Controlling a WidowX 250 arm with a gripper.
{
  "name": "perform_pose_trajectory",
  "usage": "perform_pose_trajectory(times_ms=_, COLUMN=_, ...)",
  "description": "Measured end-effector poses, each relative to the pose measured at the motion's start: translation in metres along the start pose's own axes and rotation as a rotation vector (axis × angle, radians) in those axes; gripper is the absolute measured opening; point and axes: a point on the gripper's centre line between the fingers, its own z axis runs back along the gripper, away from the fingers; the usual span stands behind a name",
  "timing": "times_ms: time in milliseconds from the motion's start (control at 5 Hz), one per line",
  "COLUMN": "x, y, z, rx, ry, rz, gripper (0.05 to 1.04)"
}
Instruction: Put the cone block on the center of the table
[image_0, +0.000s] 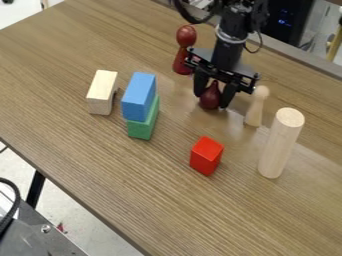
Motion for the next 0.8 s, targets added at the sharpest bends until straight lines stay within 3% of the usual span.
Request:
perform_pose_trajectory(times_ms=200, x=0.002, y=0.001, z=0.0, rx=-0.011, ry=-0.007, rz=0.003, gripper=0.913)
perform_pose_trajectory(times_ms=400, x=0.003, y=0.001, z=0.0, rx=-0.011, ry=-0.015, rz=0.003, gripper=1.007)
perform_pose_trajectory(times_ms=600, x=0.006, y=0.004, z=0.031, rx=-0.028, ry=-0.092, rz=0.049, gripper=1.0)
perform_pose_trajectory(times_ms=800, x=0.001, y=0.012, z=0.08, rx=-0.045, ry=-0.202, rz=0.11, gripper=1.0)
